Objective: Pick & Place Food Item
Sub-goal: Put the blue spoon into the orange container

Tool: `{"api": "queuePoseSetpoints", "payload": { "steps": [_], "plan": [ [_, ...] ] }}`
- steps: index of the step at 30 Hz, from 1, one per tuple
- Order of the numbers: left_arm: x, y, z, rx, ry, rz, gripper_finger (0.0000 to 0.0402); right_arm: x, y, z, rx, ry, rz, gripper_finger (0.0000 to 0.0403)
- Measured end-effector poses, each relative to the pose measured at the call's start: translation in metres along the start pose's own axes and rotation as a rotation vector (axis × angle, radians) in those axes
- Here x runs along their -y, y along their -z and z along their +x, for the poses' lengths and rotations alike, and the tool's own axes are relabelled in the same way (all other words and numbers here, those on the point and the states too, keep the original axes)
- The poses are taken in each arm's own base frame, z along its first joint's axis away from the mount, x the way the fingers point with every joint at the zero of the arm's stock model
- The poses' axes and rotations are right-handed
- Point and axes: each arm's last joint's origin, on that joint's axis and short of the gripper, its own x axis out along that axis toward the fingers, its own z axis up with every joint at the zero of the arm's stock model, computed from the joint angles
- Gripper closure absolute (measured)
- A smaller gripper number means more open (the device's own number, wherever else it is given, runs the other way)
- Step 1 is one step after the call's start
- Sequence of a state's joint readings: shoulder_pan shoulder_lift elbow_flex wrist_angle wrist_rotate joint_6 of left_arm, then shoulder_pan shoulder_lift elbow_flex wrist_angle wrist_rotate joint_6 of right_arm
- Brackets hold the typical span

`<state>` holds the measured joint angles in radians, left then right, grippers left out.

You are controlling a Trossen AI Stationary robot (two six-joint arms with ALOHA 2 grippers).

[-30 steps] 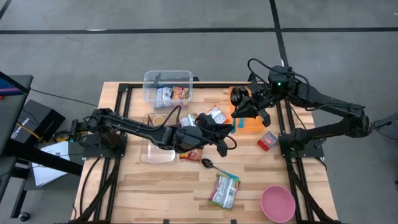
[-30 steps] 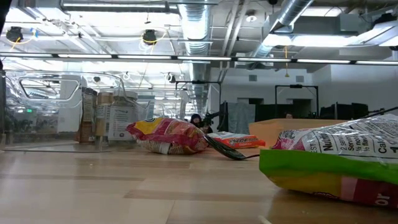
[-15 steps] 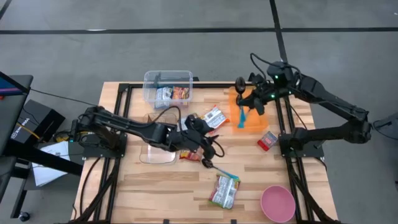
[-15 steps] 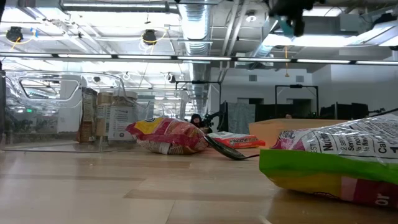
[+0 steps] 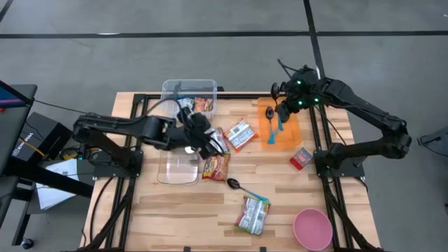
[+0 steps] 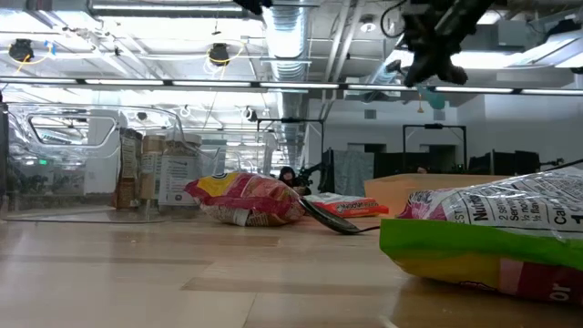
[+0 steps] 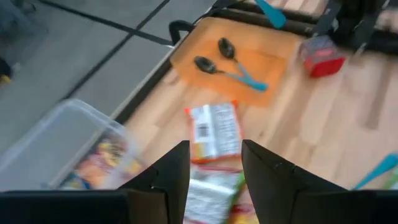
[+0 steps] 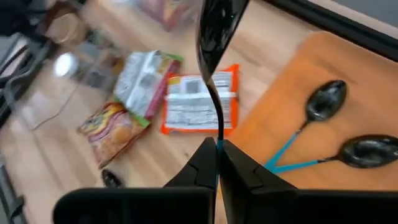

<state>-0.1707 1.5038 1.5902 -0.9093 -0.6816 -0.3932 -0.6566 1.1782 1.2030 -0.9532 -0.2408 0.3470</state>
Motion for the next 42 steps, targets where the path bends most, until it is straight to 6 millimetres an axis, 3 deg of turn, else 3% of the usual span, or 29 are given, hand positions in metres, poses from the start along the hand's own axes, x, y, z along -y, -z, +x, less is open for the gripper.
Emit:
{"api": "queuePoseSetpoints", "payload": {
  "steps": [5, 11, 20, 24, 30, 35, 39, 42],
  "plan": [
    [-0.02, -0.005, -0.014, 0.02, 0.004, 0.062, 0.0272, 0.007, -0.008, 0.015, -0.019, 0.048, 0.071, 0.0403],
    [-0.03, -0.007, -0.024, 0.033, 0.057, 0.106, 0.0279, 0.01, -0.011, 0.027, -0.039, 0.094, 0.143, 0.0403],
    [-0.031, -0.007, -0.025, 0.032, 0.075, 0.157, 0.0277, 0.02, -0.012, 0.044, -0.111, 0.173, 0.229, 0.0403],
    [-0.035, -0.009, -0.022, 0.037, 0.065, 0.1, 0.0282, 0.028, -0.013, 0.058, -0.161, 0.224, 0.27, 0.0403],
    [-0.04, -0.011, -0.018, 0.036, 0.046, 0.07, 0.0289, 0.037, -0.021, 0.072, -0.093, 0.218, 0.368, 0.0403],
    [-0.042, -0.012, -0.017, 0.035, 0.038, 0.058, 0.029, 0.053, 0.005, 0.079, -0.095, 0.239, 0.489, 0.0403],
    [-0.042, -0.012, -0.017, 0.035, 0.036, 0.055, 0.029, 0.064, 0.031, 0.081, -0.018, 0.212, 0.625, 0.0403],
    [-0.043, -0.012, -0.017, 0.035, 0.034, 0.061, 0.029, 0.066, 0.038, 0.079, 0.086, 0.138, 0.697, 0.0403]
  ]
}}
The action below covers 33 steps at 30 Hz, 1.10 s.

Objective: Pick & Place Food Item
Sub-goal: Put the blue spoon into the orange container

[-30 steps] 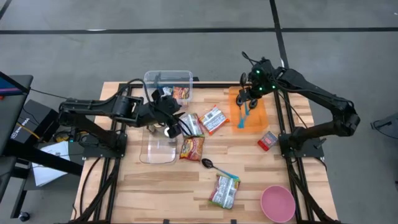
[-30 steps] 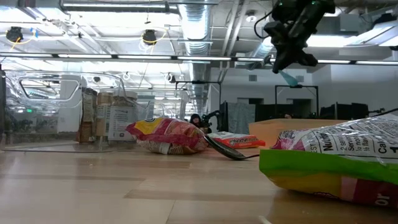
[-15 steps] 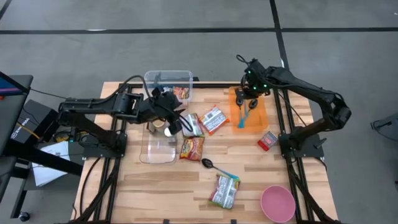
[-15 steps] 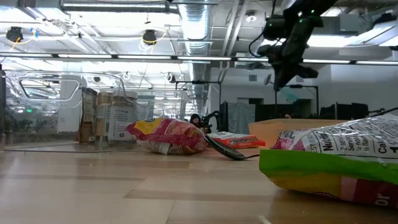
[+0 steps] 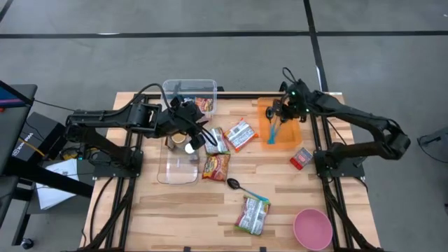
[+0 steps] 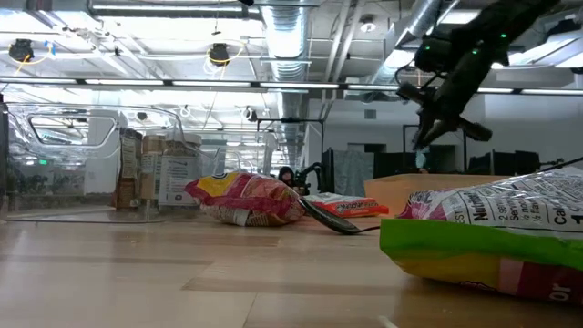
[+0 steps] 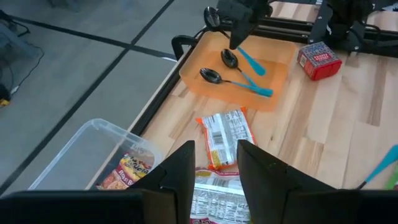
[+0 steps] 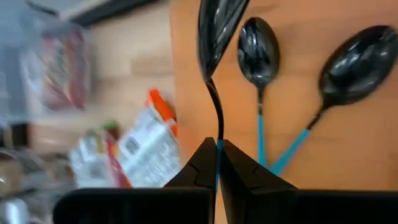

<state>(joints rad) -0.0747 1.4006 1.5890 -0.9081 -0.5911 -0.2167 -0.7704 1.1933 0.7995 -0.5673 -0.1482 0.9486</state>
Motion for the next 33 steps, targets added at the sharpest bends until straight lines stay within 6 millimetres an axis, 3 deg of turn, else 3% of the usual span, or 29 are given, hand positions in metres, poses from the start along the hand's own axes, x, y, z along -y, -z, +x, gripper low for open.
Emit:
{"api": "queuePoseSetpoints", "payload": {
  "steps": [4, 21, 33],
  "plan": [
    [-0.004, -0.001, 0.003, -0.004, -0.014, 0.01, 0.0289, 0.004, 0.001, 0.004, 0.062, -0.056, 0.069, 0.0403],
    [-0.014, -0.002, 0.009, -0.013, -0.05, -0.009, 0.0289, 0.016, -0.001, 0.056, -0.049, 0.116, 0.069, 0.0403],
    [-0.014, -0.002, 0.009, -0.013, -0.049, -0.016, 0.0289, 0.018, -0.003, 0.067, -0.06, 0.129, 0.06, 0.0401]
  ]
}}
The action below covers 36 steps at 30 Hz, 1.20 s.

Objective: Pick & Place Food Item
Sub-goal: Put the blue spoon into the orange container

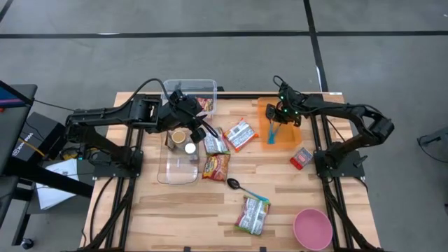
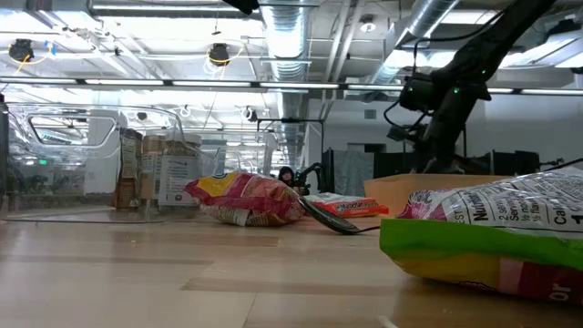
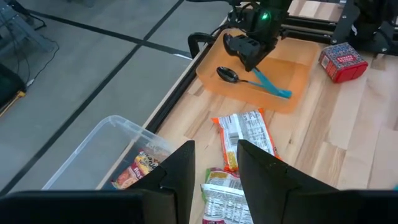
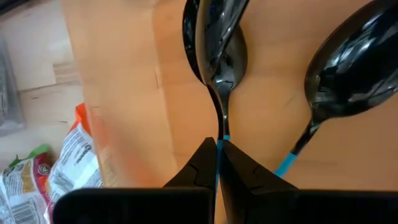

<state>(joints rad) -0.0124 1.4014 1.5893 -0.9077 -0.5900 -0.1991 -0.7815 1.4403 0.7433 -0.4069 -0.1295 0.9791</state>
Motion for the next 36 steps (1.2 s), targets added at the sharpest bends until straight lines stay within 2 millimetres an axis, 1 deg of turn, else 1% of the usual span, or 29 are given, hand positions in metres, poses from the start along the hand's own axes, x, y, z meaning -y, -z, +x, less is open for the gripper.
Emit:
{"api": "queuePoseSetpoints", "payload": {
  "steps": [5, 7, 15, 20, 24, 29, 32, 36],
  "plan": [
    [0.0, 0.0, 0.0, 0.0, 0.0, 0.0, 0.0289, 0.0, 0.0, 0.0, -0.002, 0.003, -0.01, 0.04],
    [0.0, 0.0, 0.0, 0.0, 0.0, -0.001, 0.0289, 0.0, 0.0, 0.0, -0.003, 0.004, -0.01, 0.0394],
    [0.0, 0.0, 0.0, 0.0, 0.0, -0.022, 0.0289, 0.0, 0.0, 0.0, -0.001, 0.0, -0.011, 0.0328],
    [0.0, 0.0, 0.0, 0.0, 0.0, -0.045, 0.0289, -0.004, -0.001, -0.008, 0.034, -0.051, -0.026, 0.0309],
    [0.0, 0.0, 0.0, 0.0, 0.0, -0.045, 0.0289, -0.011, -0.003, -0.027, 0.097, -0.142, -0.045, 0.0306],
    [0.0, 0.0, 0.0, 0.0, 0.0, -0.044, 0.0289, -0.016, -0.001, -0.06, 0.194, -0.27, -0.124, 0.0305],
    [0.0, 0.0, 0.0, 0.0, 0.0, -0.043, 0.0289, -0.018, 0.005, -0.081, 0.241, -0.342, -0.197, 0.0305],
    [0.0, 0.0, 0.0, 0.0, 0.002, 0.003, 0.0289, -0.023, 0.02, -0.104, 0.255, -0.464, -0.366, 0.0305]
  ]
}}
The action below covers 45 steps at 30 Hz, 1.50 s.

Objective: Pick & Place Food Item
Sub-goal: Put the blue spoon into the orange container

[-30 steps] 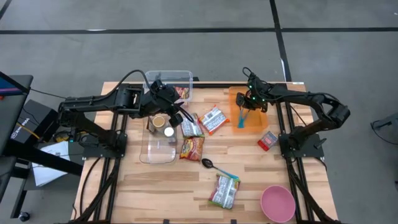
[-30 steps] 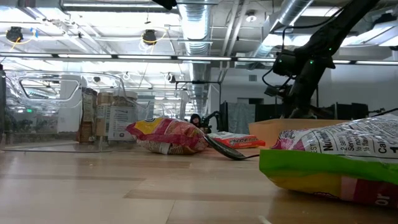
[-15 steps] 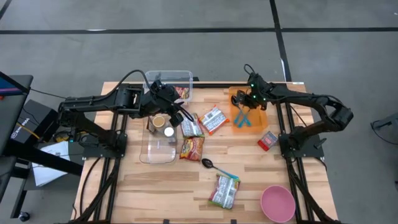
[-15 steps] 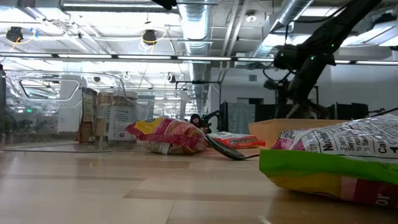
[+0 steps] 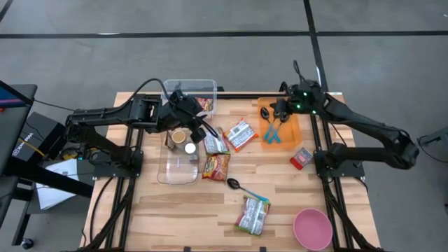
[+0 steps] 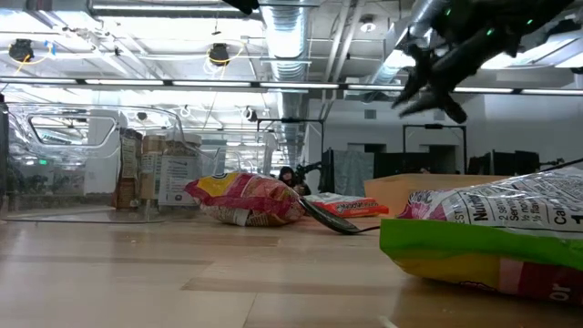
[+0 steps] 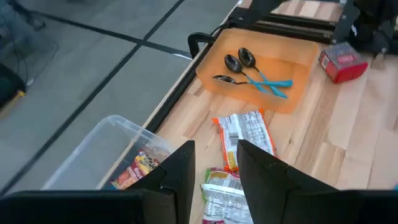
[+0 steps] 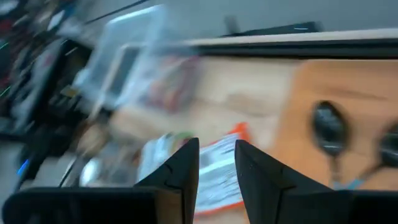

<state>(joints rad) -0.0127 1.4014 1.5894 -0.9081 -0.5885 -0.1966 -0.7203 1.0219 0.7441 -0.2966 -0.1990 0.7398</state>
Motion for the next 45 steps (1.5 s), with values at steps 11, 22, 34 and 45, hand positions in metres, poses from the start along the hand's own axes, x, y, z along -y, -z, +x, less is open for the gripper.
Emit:
{"api": "queuePoseSetpoints", "payload": {
  "steps": [11, 22, 34, 45],
  "plan": [
    [0.006, -0.002, -0.001, -0.005, 0.209, 0.073, 0.0289, -0.055, 0.029, -0.034, -0.113, -0.469, -0.208, 0.0305],
    [0.032, 0.004, -0.03, 0.008, 0.624, 0.209, 0.0289, -0.087, 0.051, -0.043, -0.154, -0.714, -0.314, 0.0305],
    [0.041, 0.005, -0.057, 0.028, 0.51, -0.166, 0.0289, -0.099, 0.094, -0.026, -0.352, -0.716, -0.499, 0.0305],
    [0.065, 0.017, -0.079, 0.009, 0.56, -0.155, 0.0289, -0.101, 0.171, 0.021, -0.702, -0.539, -0.558, 0.0305]
  ]
}}
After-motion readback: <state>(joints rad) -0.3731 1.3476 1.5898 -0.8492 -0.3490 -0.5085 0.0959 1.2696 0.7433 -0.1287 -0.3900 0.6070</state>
